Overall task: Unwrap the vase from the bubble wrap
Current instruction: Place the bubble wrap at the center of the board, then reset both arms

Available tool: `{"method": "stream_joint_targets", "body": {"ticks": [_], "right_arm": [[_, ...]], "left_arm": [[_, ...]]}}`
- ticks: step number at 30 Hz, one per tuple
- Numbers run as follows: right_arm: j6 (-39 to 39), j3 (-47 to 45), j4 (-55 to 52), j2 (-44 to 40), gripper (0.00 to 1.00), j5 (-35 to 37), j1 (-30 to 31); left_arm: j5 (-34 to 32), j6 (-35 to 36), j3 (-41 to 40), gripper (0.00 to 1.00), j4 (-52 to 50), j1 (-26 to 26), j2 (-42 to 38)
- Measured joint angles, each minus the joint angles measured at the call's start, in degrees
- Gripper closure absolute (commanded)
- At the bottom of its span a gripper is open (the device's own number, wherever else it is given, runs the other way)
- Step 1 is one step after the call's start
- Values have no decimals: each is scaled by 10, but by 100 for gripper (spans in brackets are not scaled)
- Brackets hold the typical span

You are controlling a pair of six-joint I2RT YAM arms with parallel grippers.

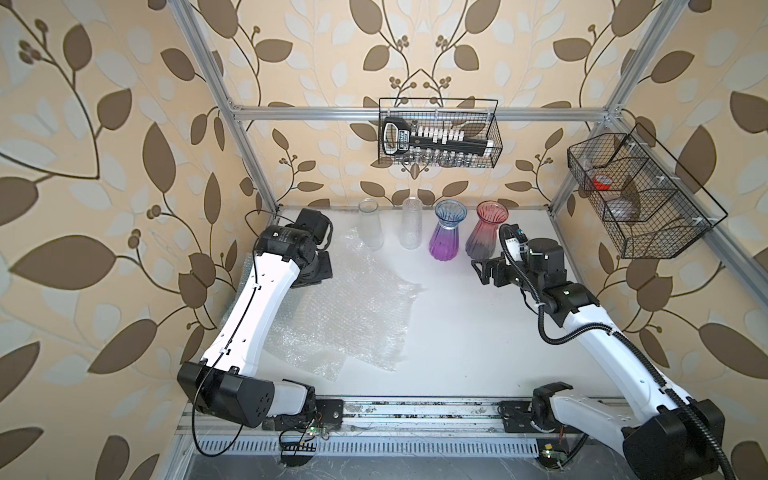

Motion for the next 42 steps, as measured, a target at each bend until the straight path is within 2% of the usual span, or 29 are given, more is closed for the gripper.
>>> {"method": "stream_joint_targets", "body": {"ticks": [3, 10, 12, 13, 17, 19, 21, 22, 23, 29, 32, 36, 38, 42], "right_arm": [[-2, 16, -10, 8, 1, -3, 6], [-1, 47, -33, 14, 1, -11, 13], [0, 50, -40, 14, 1, -11, 13], [1, 50, -42, 13, 1, -11, 13], [9, 50, -48, -2, 1, -9, 13], [16, 46, -45, -24, 1, -6, 13], [21, 43, -41, -45, 1, -2, 13], [24, 42, -39, -54, 1, 0, 13], [26, 41, -36, -60, 1, 2, 13], [42, 18, -22, -83, 1, 27, 13], [50, -9, -6, -94, 1, 50, 13], [54, -62, 37, -116, 1, 94, 5], [57, -97, 68, -131, 1, 122, -6], [56, -192, 152, -171, 1, 163, -46]], "left_arm": [[-38, 3, 3, 100, 10, 35, 2], [-57, 20, -39, 100, 94, 137, 14], [-60, 23, -55, 100, 119, 151, 28], [-63, 24, -63, 97, 131, 154, 40], [-70, 33, -90, 65, 172, 154, 92], [-72, 36, -103, 46, 187, 154, 111], [-71, 34, -108, 17, 196, 154, 120], [-71, 33, -110, 7, 199, 154, 120], [-71, 32, -110, 1, 201, 154, 119], [-70, 32, -130, 1, 217, 144, 81], [-64, 31, -180, 1, 229, 90, 15], [-7, 31, -261, 1, 257, -19, -96], [30, 31, -299, 1, 276, -37, -147], [64, 32, -364, 1, 314, -37, -225]]}}
